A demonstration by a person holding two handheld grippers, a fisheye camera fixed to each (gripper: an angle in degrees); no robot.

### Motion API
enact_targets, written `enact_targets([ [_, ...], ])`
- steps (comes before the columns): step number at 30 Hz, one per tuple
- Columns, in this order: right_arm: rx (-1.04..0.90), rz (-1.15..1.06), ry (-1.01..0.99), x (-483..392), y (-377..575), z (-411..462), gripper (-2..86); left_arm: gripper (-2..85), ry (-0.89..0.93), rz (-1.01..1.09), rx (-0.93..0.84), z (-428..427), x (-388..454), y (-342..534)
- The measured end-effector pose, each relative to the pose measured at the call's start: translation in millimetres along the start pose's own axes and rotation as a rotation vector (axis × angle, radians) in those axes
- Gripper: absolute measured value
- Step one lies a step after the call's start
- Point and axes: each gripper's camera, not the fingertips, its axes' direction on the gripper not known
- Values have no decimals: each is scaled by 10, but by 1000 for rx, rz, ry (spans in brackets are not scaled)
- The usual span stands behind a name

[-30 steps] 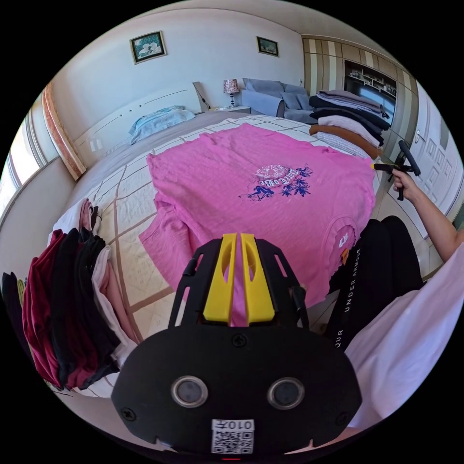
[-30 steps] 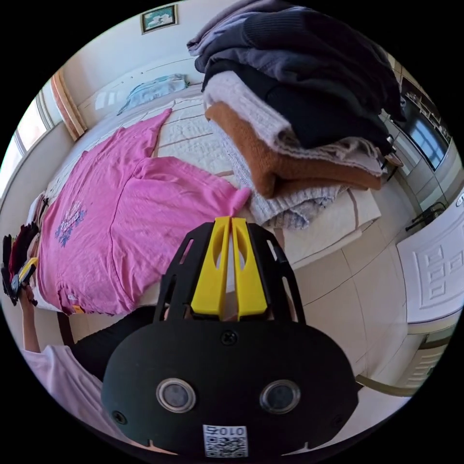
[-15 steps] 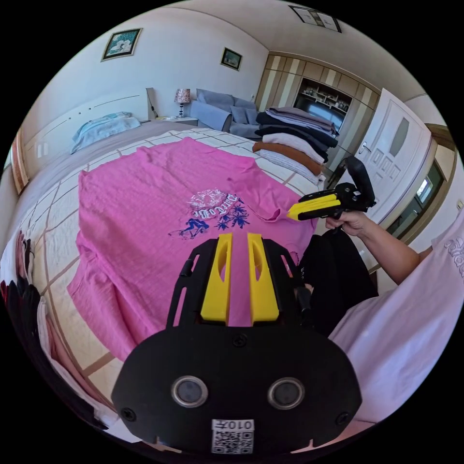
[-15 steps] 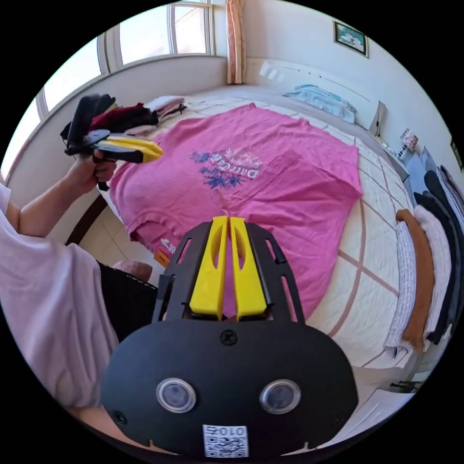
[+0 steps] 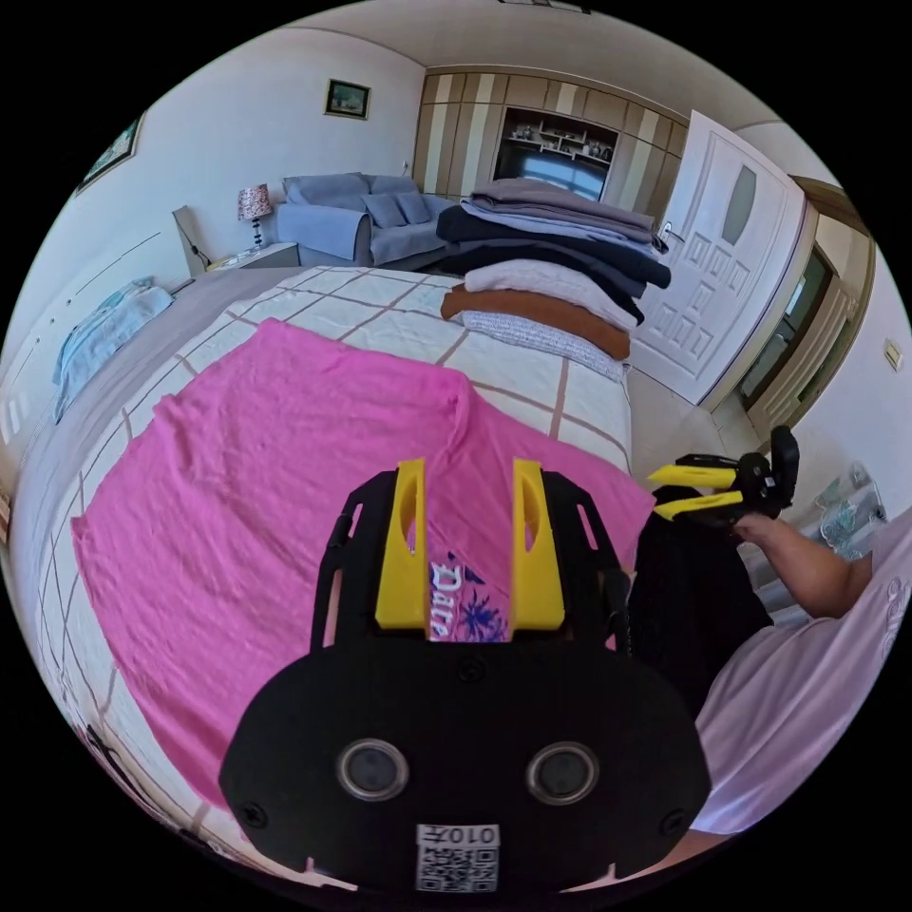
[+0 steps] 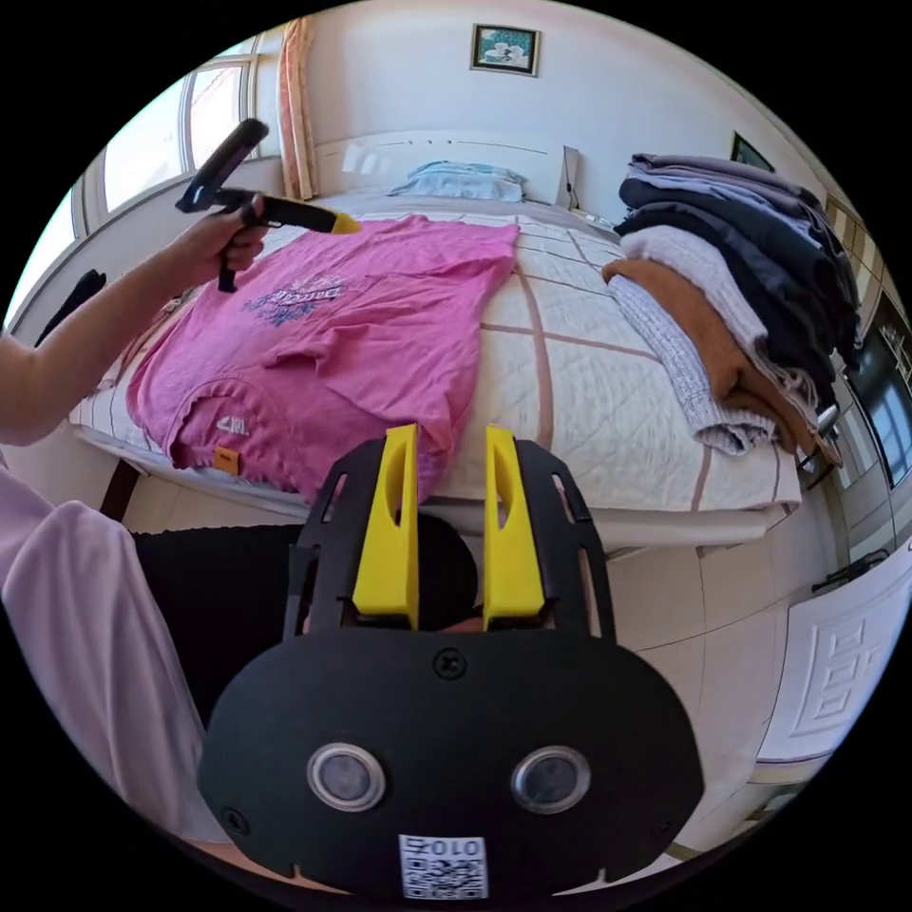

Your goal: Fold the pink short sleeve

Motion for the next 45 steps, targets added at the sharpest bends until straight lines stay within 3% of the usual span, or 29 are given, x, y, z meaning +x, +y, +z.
enact_targets([
  [7, -56, 17, -1, 32, -184, 260, 83, 104, 82, 25, -129, 838, -63, -889],
  [9, -109, 30, 2, 94, -225, 296, 66, 70, 98, 36, -247, 1202, -55, -1072],
  [12, -95, 53, -40, 245, -170, 210, 42, 22, 94, 57, -228, 1375, -68, -1222],
  [20, -80, 130, -111, 601, -8, 136, 39, 1, 155, 119, -221, 1553, -129, -1709],
  [26, -162, 148, -149, 727, -136, 279, 40, 17, 36, 9, -215, 1218, -188, -1681],
  [31, -122, 199, -227, 841, -85, 281, 40, 23, 57, 113, -399, 1498, -57, -1620],
  [37, -129, 213, -211, 850, -84, 296, 40, 9, 43, 224, -310, 1652, 154, -1784],
  [40, -166, 225, -187, 812, -88, 388, 39, 8, 32, 259, -386, 1842, 185, -1846],
  [43, -237, 201, -144, 726, -169, 521, 39, 12, 164, 134, -317, 1847, -98, -1714],
  [45, -252, 194, -130, 694, -196, 549, 38, 22, 311, -75, -243, 1723, -424, -1488],
])
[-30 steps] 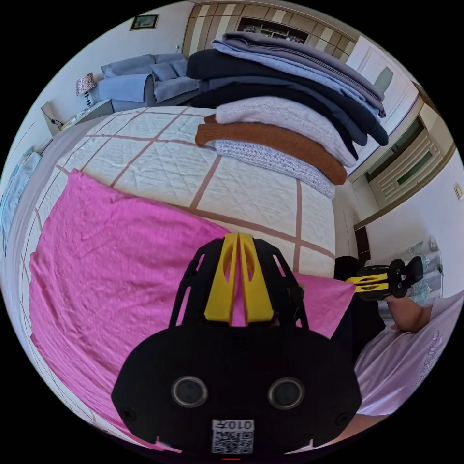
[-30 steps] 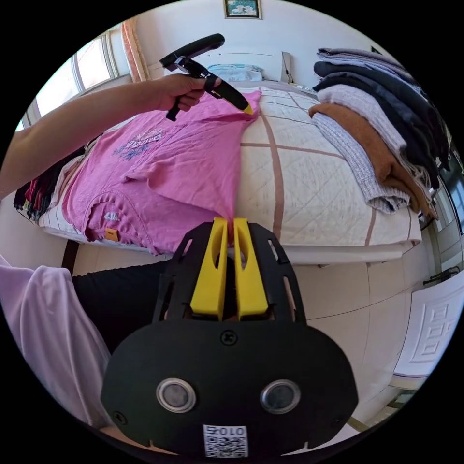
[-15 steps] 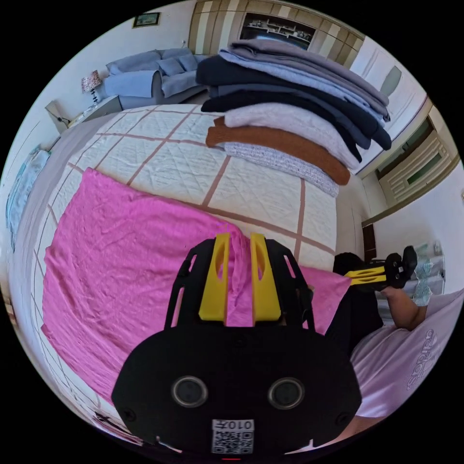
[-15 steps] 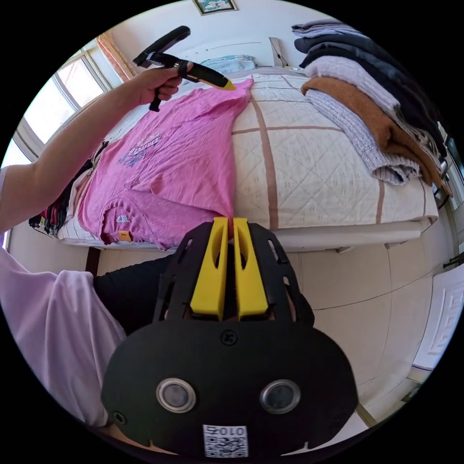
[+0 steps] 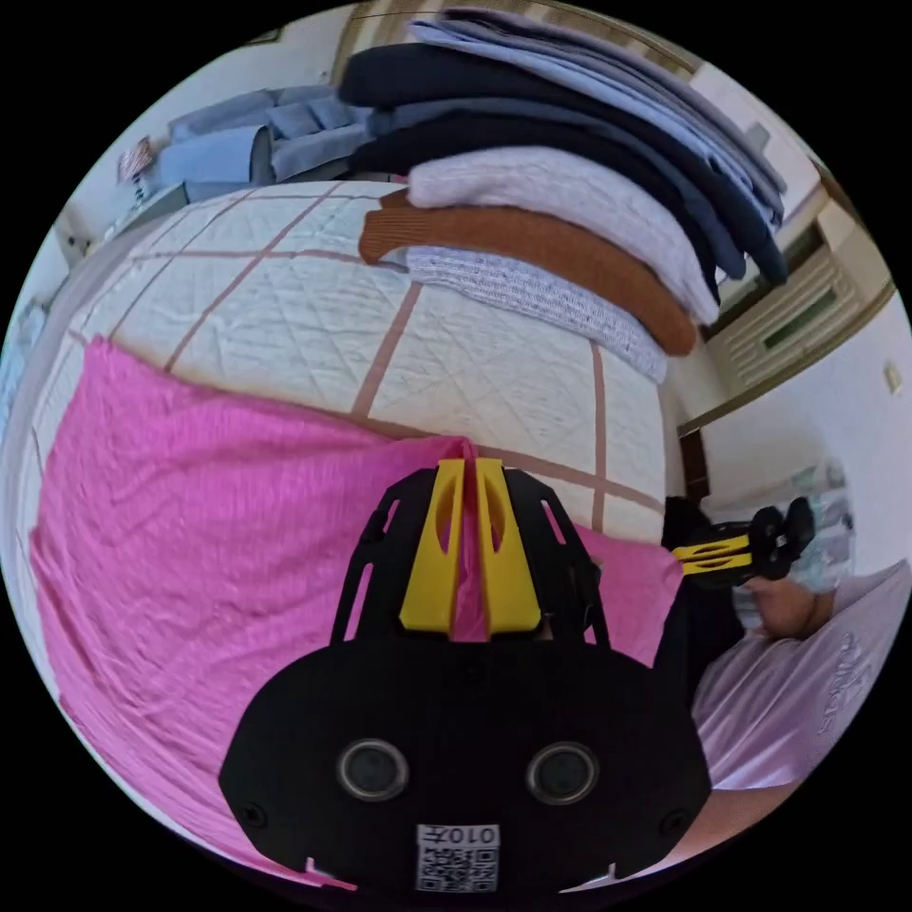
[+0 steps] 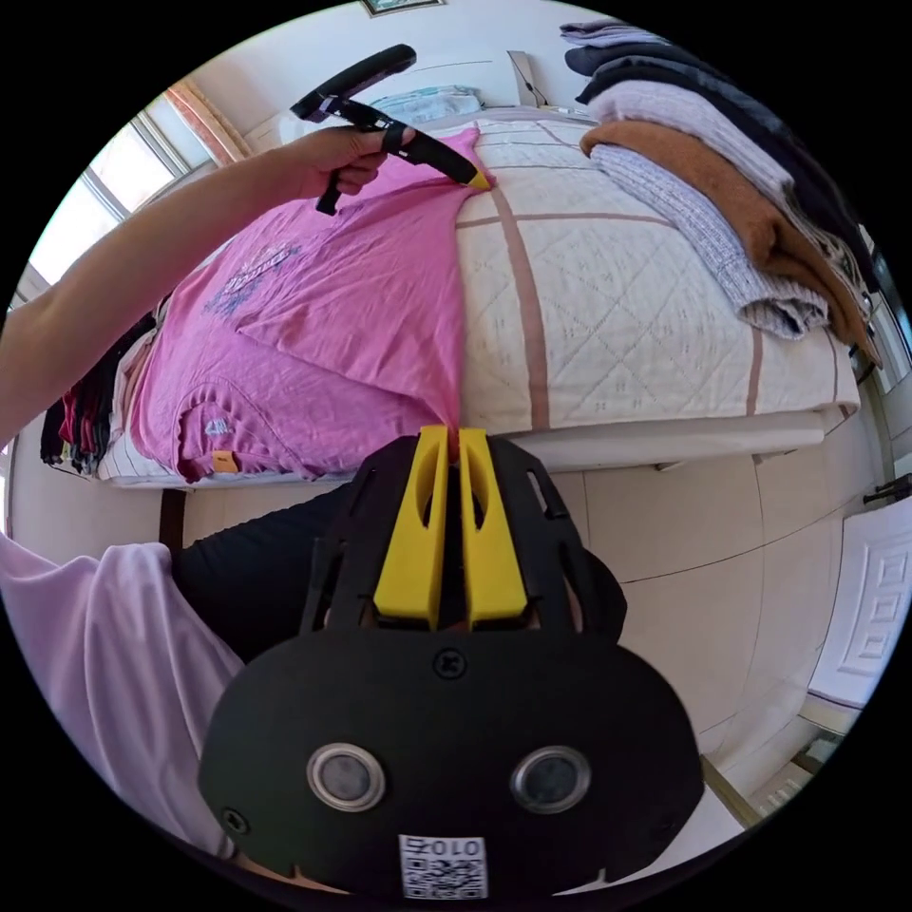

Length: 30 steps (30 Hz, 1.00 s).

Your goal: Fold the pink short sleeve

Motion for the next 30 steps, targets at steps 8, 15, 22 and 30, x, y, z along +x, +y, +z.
enact_targets([
  [8, 0, -17, 76, -62, 691, -233, 38, 65, -442, -28, 371, -1451, 993, 1981],
  [15, 208, -23, 85, -562, 1319, -756, 17, 95, -944, -426, 170, -2007, 1664, 4550],
  [22, 402, -363, 73, -1563, 758, -1021, 18, 109, -799, -645, 245, -2160, 1221, 5275],
  [30, 471, -482, 70, -2042, 780, -1167, 18, 109, -783, -778, 159, -2245, 493, 5092],
])
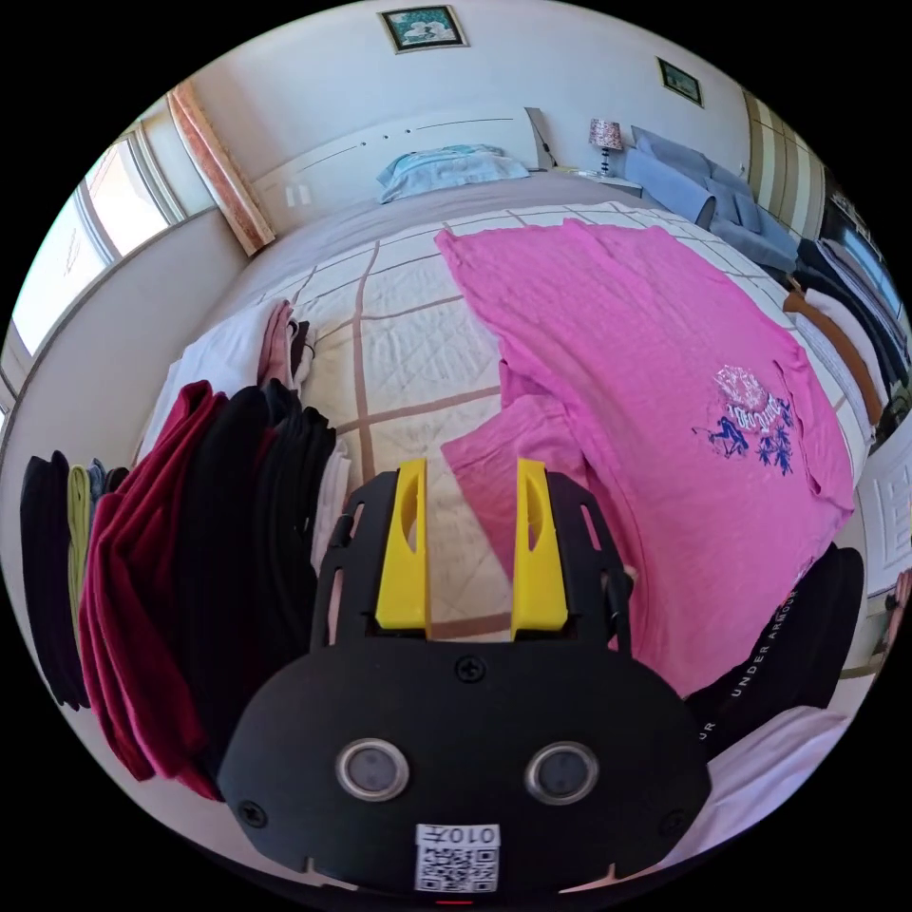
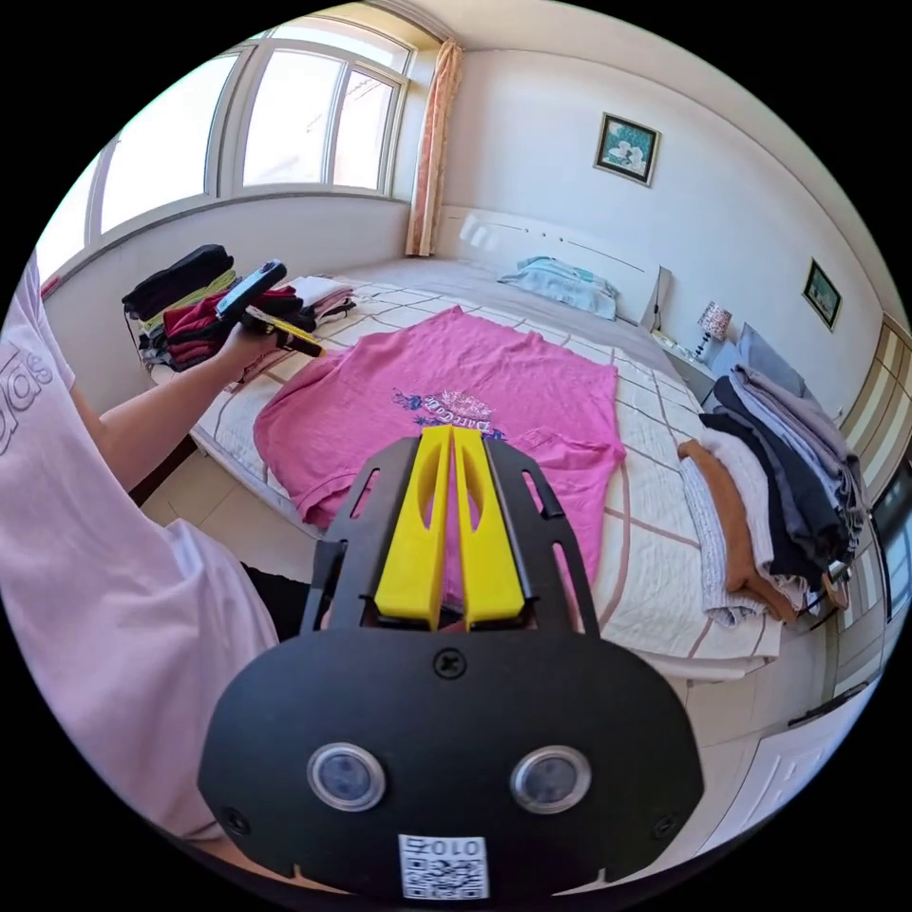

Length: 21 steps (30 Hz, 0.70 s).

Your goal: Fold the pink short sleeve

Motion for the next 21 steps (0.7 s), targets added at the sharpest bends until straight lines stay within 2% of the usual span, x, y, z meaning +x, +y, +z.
enact_targets([
  [3, -60, 30, 28, -16, 177, 25, 18, 95, 61, -20, -55, 164, -42, 21],
  [7, -92, 99, 44, 56, 386, 6, 18, 54, 70, -71, 32, 74, -64, 266],
  [11, -104, 143, 35, 157, 485, 3, 18, 13, 237, -127, 168, -215, -206, 546],
  [15, -102, 123, 44, 190, 499, -12, 19, 4, 124, -187, 328, -970, -353, 765],
  [21, -92, 108, 29, 176, 498, 32, 19, 2, 72, -206, 407, -1579, -394, 1036],
])
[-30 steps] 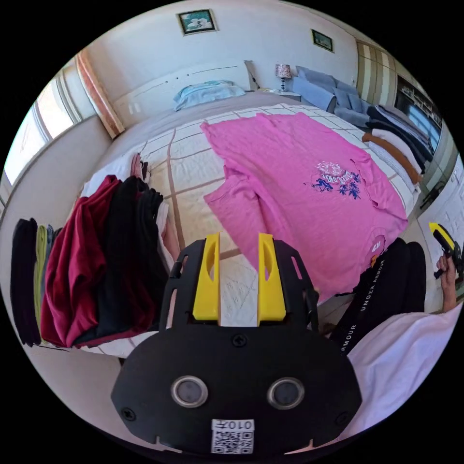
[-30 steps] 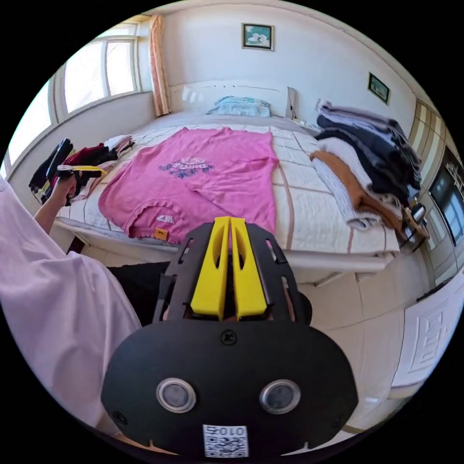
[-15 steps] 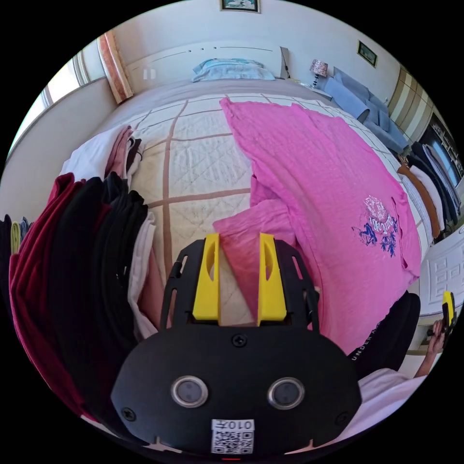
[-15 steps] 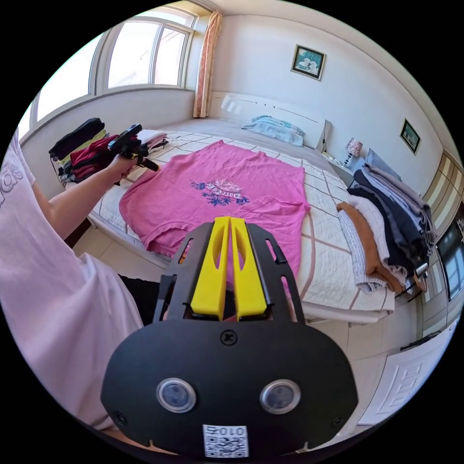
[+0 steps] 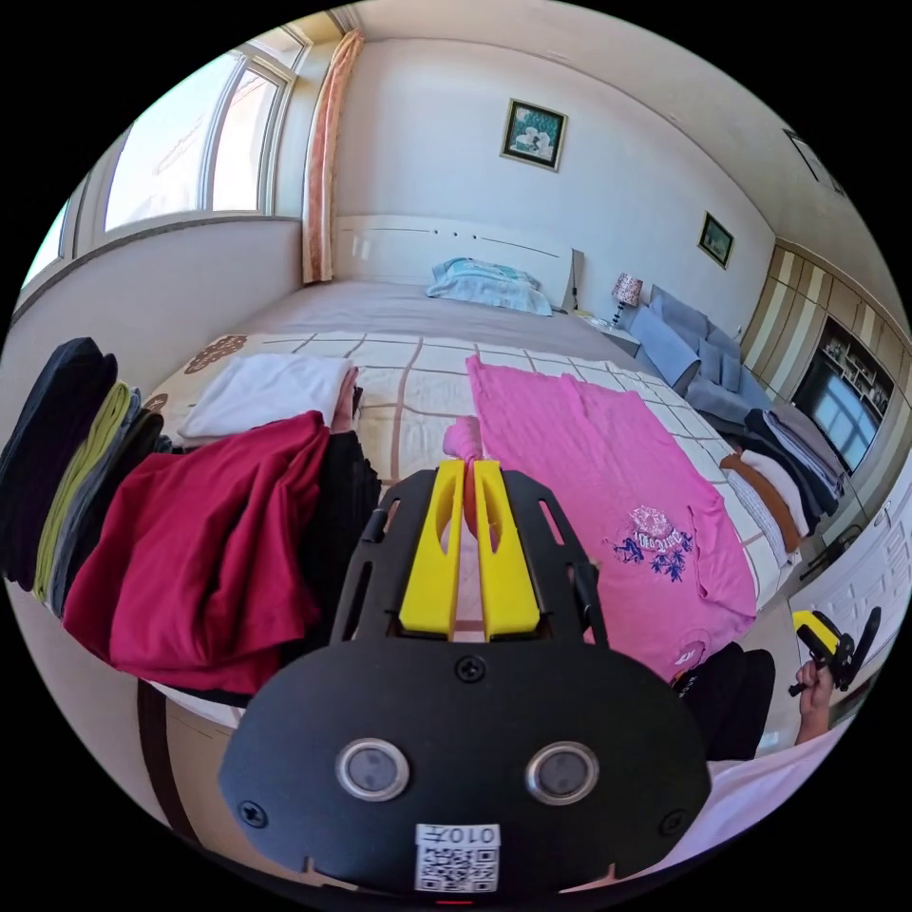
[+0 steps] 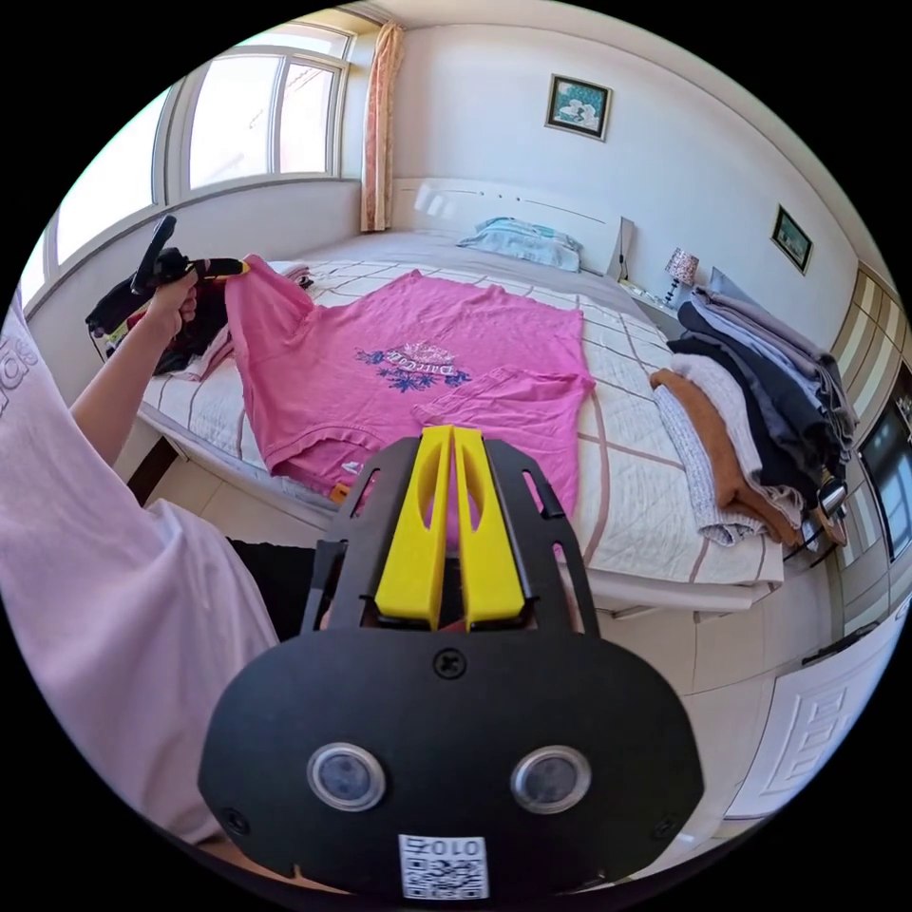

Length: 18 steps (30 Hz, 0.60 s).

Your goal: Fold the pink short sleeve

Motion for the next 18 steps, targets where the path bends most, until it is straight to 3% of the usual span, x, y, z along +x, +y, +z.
enact_targets([
  [4, -18, -6, -1, -20, 20, 31, 19, 3, -26, 82, 5, -143, 274, 58],
  [10, -28, 0, -3, 54, -48, 73, 20, 10, 88, 529, -26, 63, 1567, -33],
  [12, -20, -2, -23, 82, -112, 93, 21, 19, 250, 822, -223, 390, 2296, 166],
  [14, -16, -21, -34, 92, -195, 110, 22, 28, 294, 912, -385, 603, 2558, 469],
  [18, -55, -52, -78, 109, -358, 270, 25, 47, 263, 804, -255, 355, 2235, 1020],
])
